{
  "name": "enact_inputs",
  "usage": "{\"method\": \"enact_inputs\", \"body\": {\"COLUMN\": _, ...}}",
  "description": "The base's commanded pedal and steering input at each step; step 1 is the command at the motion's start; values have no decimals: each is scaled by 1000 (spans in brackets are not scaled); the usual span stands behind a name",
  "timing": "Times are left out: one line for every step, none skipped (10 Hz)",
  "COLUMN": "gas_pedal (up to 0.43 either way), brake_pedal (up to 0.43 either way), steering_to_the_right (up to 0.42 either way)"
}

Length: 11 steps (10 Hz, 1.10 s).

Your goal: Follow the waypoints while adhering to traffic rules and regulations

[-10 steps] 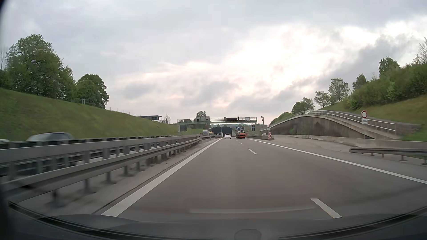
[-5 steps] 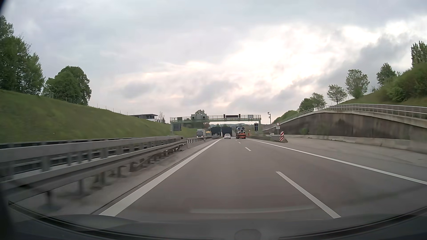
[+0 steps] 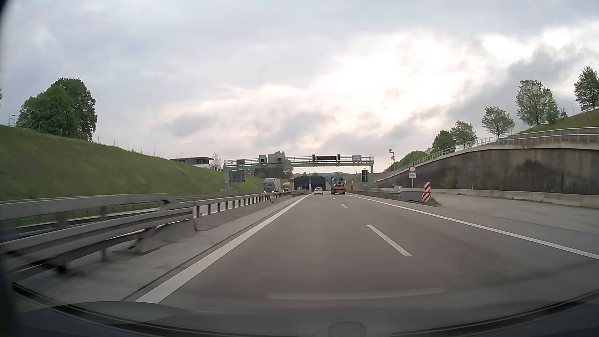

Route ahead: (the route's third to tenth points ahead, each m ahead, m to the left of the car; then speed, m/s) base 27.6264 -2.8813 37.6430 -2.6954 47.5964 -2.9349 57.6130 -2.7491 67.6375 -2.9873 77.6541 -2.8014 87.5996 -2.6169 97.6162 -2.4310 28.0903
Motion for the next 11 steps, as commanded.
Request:
{"method": "enact_inputs", "body": {"gas_pedal": 87, "brake_pedal": 0, "steering_to_the_right": -1}}
{"method": "enact_inputs", "body": {"gas_pedal": 87, "brake_pedal": 0, "steering_to_the_right": -1}}
{"method": "enact_inputs", "body": {"gas_pedal": 87, "brake_pedal": 0, "steering_to_the_right": -1}}
{"method": "enact_inputs", "body": {"gas_pedal": 87, "brake_pedal": 0, "steering_to_the_right": -1}}
{"method": "enact_inputs", "body": {"gas_pedal": 87, "brake_pedal": 0, "steering_to_the_right": -1}}
{"method": "enact_inputs", "body": {"gas_pedal": 87, "brake_pedal": 0, "steering_to_the_right": -1}}
{"method": "enact_inputs", "body": {"gas_pedal": 98, "brake_pedal": 0, "steering_to_the_right": -1}}
{"method": "enact_inputs", "body": {"gas_pedal": 98, "brake_pedal": 0, "steering_to_the_right": -1}}
{"method": "enact_inputs", "body": {"gas_pedal": 98, "brake_pedal": 0, "steering_to_the_right": -1}}
{"method": "enact_inputs", "body": {"gas_pedal": 98, "brake_pedal": 0, "steering_to_the_right": -1}}
{"method": "enact_inputs", "body": {"gas_pedal": 98, "brake_pedal": 0, "steering_to_the_right": -1}}
